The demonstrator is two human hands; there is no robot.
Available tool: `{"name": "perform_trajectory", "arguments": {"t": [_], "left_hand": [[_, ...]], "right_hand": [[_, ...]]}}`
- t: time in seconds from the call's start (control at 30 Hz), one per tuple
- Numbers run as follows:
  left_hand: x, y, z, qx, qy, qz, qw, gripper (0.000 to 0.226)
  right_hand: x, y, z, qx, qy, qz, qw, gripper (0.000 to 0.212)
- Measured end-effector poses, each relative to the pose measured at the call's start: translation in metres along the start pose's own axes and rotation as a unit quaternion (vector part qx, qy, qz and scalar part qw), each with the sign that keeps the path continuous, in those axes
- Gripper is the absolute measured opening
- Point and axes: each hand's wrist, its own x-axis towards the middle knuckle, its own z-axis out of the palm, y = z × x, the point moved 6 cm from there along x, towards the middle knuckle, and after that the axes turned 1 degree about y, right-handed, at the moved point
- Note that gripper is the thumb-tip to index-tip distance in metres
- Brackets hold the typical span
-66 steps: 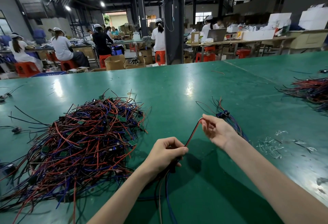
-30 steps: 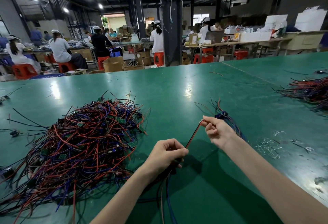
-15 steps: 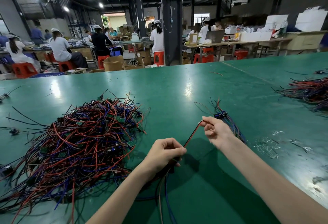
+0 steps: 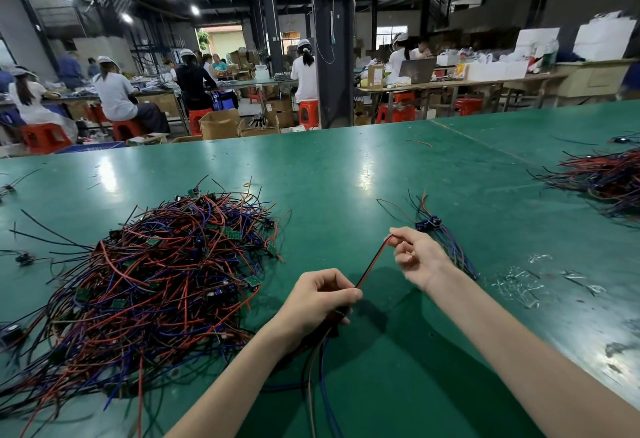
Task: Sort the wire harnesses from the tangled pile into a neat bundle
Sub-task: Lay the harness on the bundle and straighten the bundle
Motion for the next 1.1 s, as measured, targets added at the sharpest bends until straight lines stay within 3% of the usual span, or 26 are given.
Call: {"name": "perform_trajectory", "arguments": {"t": [0.47, 0.8, 1.1], "left_hand": [[-0.003, 0.005, 0.002, -0.005, -0.011, 0.009, 1.0, 0.019], [-0.001, 0.002, 0.001, -0.011, -0.007, 0.003, 1.0, 0.022], [-0.002, 0.001, 0.0, -0.009, -0.007, -0.01, 1.0, 0.023]], "right_hand": [[0.002, -0.002, -0.003, -0.027, 0.016, -0.03, 0.999, 0.015], [-0.002, -0.016, 0.0, -0.137, 0.006, -0.158, 0.978, 0.024], [-0.003, -0.018, 0.0, -0.161, 0.003, -0.187, 0.969, 0.026]]}}
